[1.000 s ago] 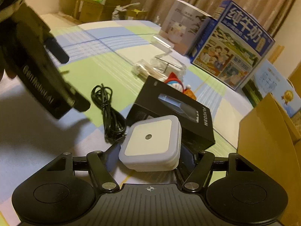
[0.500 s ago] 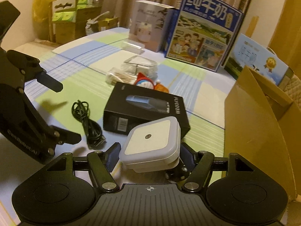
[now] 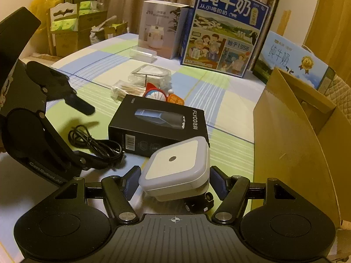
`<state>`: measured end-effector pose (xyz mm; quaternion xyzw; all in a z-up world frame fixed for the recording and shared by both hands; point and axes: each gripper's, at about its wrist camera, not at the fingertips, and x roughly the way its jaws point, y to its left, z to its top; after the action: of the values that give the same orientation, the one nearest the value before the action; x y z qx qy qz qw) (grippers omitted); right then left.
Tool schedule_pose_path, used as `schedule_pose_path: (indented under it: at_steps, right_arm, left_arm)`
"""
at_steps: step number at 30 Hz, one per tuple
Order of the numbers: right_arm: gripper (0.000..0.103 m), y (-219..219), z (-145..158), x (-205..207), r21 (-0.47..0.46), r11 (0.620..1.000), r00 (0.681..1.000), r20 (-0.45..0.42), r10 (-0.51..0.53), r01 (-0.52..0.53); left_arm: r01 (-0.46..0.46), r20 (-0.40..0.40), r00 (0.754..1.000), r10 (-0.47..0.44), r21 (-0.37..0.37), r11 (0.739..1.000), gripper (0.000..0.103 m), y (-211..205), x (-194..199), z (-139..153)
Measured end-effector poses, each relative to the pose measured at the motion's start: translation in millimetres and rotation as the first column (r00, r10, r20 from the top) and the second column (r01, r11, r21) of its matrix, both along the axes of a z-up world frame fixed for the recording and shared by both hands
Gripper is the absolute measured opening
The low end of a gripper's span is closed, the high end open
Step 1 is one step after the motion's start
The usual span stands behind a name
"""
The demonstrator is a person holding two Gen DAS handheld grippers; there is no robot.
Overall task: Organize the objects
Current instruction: 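Grasp the coiled black USB cable with the left tool and lift it, then carry the cable with the left tool while the right tool carries the night light to the box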
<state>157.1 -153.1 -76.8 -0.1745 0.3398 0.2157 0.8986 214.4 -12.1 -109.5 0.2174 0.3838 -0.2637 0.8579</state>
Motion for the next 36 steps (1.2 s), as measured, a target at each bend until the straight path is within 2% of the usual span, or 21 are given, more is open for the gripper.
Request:
schedule_pose_path:
  at_steps: [4, 6, 8, 11, 16, 19, 24, 31, 36]
  right_arm:
    - [0.065, -3.2, 2.0, -0.9, 0.041, 0.999, 1.0, -0.029, -0.01, 0.011]
    - [0.065, -7.6, 3.4, -0.8, 0.074, 0.997, 0.998, -0.056, -0.019, 0.023]
    - [0.065, -12.3, 4.9, -1.1, 0.113, 0.993, 0.996, -0.09, -0.026, 0.036]
    - [0.065, -15.7, 5.8, -6.0, 0.134, 0.99, 0.993, -0.119, -0.022, 0.038]
    - [0.065, -17.7, -1.7, -16.4, 0.117, 0.992, 0.986, -0.163, -0.018, 0.037]
    - [0.065, -14.5, -4.4, -19.8, 0.091, 0.996, 0.99, -0.143, -0.01, 0.023]
    - [0.065, -12.6, -12.7, -17.3, 0.059, 0.998, 0.987, -0.157, -0.023, 0.033]
    - [0.065, -7.5, -12.5, -19.1, 0.036, 0.999, 0.993, -0.112, -0.022, 0.026]
    - [0.065, -4.8, -10.5, -20.0, 0.027, 0.999, 0.997, -0.08, -0.016, 0.018]
  left_arm:
    - [0.017, -0.038, 0.999, -0.018, -0.037, 0.999, 0.065, -0.6, 3.2, 1.4]
    - [-0.001, -0.07, 0.998, -0.003, -0.053, 0.999, 0.052, -1.5, 2.6, 3.1]
    - [-0.022, -0.105, 0.994, 0.016, -0.057, 0.998, 0.033, -2.6, 0.0, 5.8]
    - [-0.072, -0.176, 0.983, 0.057, -0.079, 0.994, 0.017, -2.4, -5.4, 8.6]
    - [-0.209, -0.265, 0.949, 0.169, -0.132, 0.969, 0.012, 4.7, -13.8, 12.6]
    - [-0.267, -0.294, 0.932, 0.211, -0.168, 0.949, 0.011, 9.8, -15.5, 13.4]
    - [-0.285, -0.284, 0.931, 0.229, -0.175, 0.942, 0.011, 8.8, -18.7, 14.0]
    - [-0.291, -0.274, 0.933, 0.233, -0.193, 0.937, 0.012, 9.4, -18.5, 13.0]
    - [-0.275, -0.249, 0.942, 0.227, -0.18, 0.944, 0.012, 6.1, -19.4, 12.9]
